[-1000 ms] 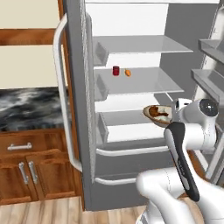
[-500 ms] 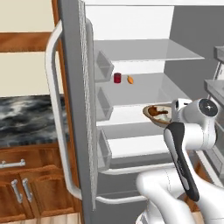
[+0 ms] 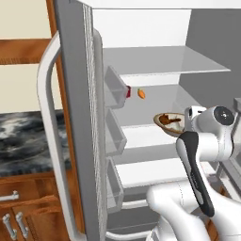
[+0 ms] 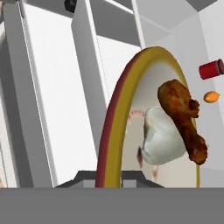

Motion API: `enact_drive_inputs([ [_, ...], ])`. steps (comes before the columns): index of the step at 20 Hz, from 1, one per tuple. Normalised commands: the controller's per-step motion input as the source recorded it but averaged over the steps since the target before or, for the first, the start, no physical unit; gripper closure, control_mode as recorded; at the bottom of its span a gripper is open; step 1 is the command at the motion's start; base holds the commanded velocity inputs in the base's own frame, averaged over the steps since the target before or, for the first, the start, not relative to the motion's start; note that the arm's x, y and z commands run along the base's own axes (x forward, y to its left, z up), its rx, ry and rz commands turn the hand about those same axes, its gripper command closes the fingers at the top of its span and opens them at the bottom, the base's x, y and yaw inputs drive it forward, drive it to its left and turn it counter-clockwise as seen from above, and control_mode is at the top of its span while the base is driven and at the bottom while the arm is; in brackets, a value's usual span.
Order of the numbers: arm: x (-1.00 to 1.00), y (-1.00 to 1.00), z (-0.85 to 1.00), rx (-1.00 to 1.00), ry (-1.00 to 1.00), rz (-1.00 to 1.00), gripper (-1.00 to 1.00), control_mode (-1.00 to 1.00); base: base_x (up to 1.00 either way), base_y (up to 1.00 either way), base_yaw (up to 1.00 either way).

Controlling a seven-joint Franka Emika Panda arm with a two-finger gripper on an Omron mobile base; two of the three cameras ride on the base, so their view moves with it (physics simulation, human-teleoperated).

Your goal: Pick the chicken drumstick and garlic from their plates and place them in the bowl. Then put the bowl in the fridge.

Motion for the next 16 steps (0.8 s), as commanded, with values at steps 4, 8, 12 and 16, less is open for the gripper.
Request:
enact_drive_inputs([
  [4,0.0,0.0,0.0,0.0,0.0,0.0,1.0,1.0,0.37,-0.03,0.0],
  [8,0.0,0.0,0.0,0.0,0.0,0.0,1.0,1.0,0.19,0.0,0.0],
  [12,0.0,0.0,0.0,0.0,0.0,0.0,1.0,1.0,0.05,0.0,0.0],
  [16,0.0,0.0,0.0,0.0,0.0,0.0,1.0,1.0,0.0,0.0,0.0],
])
